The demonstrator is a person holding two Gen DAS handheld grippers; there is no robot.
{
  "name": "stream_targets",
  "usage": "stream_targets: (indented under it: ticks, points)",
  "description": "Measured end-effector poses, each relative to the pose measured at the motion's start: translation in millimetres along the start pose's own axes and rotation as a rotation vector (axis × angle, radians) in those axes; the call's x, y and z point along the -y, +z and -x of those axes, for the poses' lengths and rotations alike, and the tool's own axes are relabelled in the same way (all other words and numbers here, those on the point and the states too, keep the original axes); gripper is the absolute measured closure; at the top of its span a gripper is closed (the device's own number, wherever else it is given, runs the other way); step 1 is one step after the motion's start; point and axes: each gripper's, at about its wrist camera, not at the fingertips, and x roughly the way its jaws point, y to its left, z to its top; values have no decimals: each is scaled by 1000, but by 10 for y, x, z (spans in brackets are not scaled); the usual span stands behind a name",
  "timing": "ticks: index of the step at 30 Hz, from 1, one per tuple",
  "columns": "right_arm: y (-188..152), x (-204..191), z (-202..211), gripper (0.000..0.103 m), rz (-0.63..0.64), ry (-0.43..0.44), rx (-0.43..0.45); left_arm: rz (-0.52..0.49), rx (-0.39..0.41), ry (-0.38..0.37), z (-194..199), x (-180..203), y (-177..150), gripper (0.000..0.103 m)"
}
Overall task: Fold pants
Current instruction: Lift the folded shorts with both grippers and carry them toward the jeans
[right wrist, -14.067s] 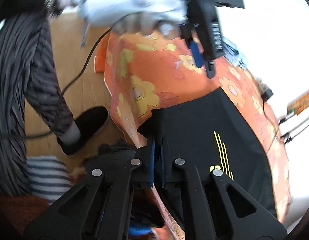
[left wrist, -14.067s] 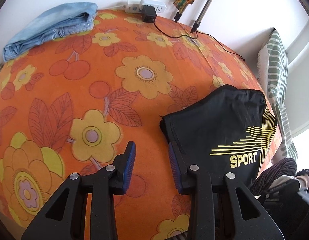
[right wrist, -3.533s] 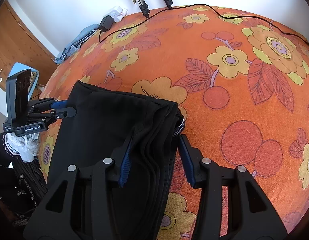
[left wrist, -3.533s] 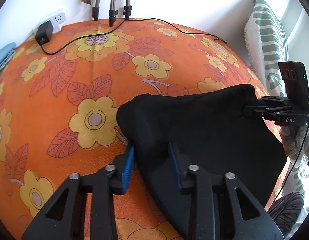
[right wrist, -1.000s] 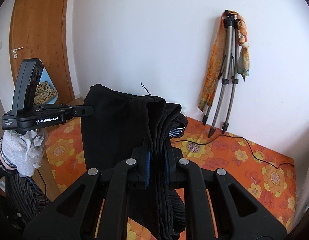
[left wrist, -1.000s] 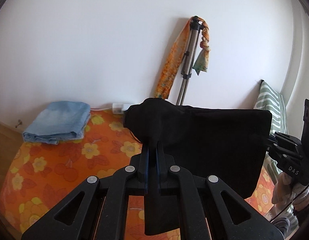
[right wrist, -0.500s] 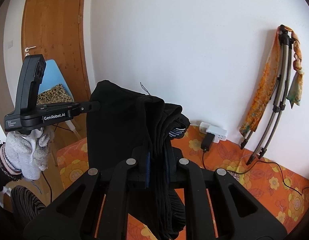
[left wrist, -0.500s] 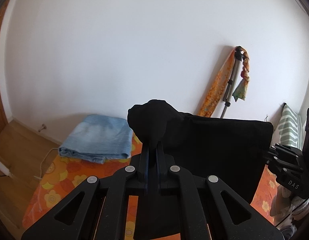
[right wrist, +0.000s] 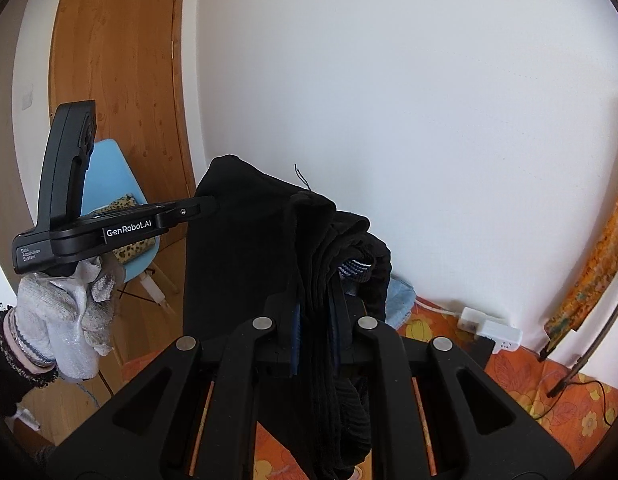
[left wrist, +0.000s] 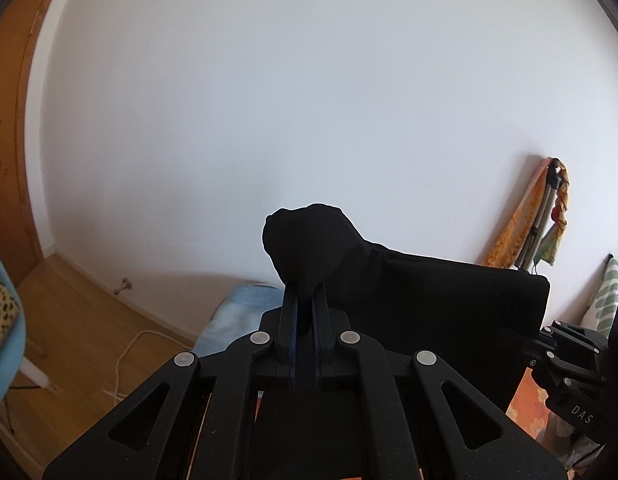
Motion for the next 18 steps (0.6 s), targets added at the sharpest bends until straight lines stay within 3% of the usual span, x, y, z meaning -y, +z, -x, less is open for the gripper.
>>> stream_targets:
  ticks: [8, 18]
  points:
    - [177, 11, -763, 92, -22, 17, 7, 21, 20, 49, -456, -424, 164, 99]
    - [-23, 170, -1684, 92, -37, 20, -24, 53, -40, 77, -1356, -781, 16, 99]
